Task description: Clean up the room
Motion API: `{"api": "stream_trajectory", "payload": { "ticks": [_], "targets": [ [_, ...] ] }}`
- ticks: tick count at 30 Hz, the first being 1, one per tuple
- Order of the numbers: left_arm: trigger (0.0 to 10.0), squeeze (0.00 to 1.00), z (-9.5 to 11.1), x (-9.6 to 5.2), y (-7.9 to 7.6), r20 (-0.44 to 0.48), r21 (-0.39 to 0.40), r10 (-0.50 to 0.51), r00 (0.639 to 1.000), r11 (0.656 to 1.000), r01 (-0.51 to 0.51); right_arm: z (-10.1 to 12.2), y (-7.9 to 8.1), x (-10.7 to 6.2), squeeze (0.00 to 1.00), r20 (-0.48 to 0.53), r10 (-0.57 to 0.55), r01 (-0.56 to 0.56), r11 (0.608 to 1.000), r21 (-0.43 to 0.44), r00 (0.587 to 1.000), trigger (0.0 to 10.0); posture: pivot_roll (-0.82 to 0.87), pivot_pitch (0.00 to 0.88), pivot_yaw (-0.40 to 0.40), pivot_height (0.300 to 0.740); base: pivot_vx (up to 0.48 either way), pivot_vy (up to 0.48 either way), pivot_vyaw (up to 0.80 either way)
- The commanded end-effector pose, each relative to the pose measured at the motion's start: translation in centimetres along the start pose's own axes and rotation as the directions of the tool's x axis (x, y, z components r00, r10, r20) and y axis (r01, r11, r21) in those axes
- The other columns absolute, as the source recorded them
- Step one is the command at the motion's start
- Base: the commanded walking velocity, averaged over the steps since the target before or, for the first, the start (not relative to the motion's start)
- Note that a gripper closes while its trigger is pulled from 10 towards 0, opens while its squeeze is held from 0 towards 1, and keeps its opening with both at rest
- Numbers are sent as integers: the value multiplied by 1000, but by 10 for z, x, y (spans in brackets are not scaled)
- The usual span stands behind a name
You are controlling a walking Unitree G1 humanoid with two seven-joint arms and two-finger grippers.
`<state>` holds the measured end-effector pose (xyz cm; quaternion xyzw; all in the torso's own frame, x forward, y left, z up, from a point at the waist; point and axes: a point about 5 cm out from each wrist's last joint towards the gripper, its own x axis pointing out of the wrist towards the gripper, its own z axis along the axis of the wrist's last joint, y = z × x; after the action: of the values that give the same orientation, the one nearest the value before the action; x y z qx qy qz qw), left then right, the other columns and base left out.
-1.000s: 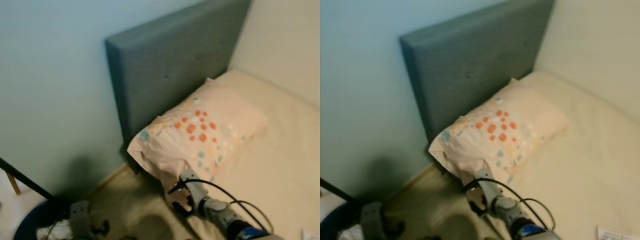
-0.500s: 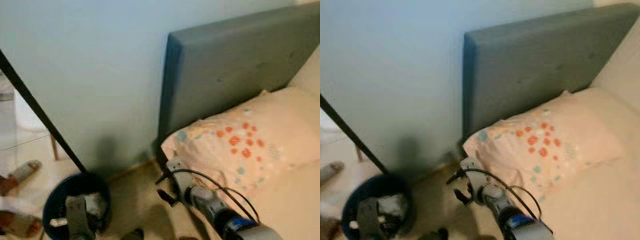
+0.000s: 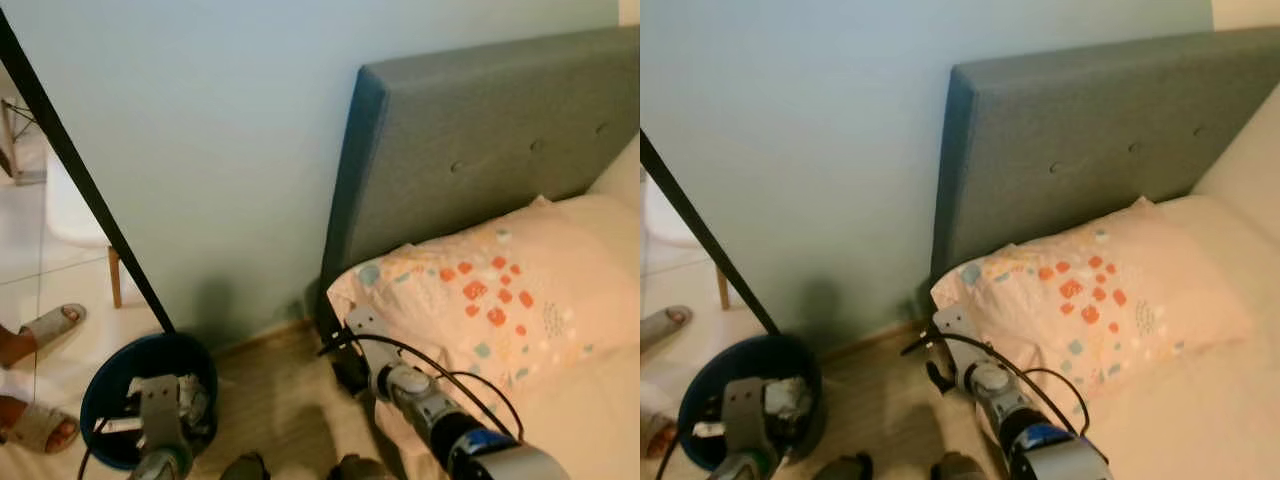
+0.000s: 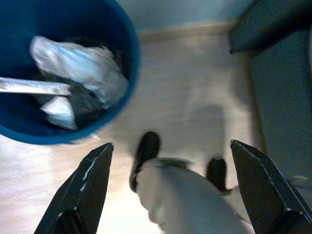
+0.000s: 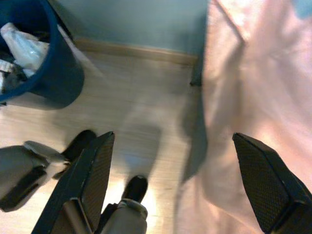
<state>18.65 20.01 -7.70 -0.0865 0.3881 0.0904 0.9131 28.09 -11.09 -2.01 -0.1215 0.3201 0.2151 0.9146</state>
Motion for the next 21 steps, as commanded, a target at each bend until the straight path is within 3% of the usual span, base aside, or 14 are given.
{"api": "stream_trajectory", "payload": {
  "ticks": [1, 8, 13, 21],
  "targets": [
    [10000, 0, 0, 0, 3, 3, -21, 7, 1000, 1000, -6, -8, 0, -1, 0, -32, -15, 15, 1000, 11, 999, 10000, -61, 0, -7, 695, 0, 0, 0],
    [10000, 0, 2, 0, 2, 13, -11, -7, 1000, 1000, 7, -3, -3, 0, 0, -22, -41, 42, 999, 11, 999, 10000, -65, 0, -5, 695, 0, 0, 0],
    [10000, 0, 2, -1, 8, 18, -34, 42, 999, 999, -41, 3, -3, 1, 0, -3, -40, 40, 999, 12, 999, 10000, -63, 0, -10, 695, 50, -342, 0],
    [10000, 0, 7, 0, 8, 52, -46, 39, 998, 998, -37, 12, 12, 4, 0, 17, 80, -80, 997, 19, 997, 10000, -60, 0, -21, 675, 0, 0, 0]
  ]
}}
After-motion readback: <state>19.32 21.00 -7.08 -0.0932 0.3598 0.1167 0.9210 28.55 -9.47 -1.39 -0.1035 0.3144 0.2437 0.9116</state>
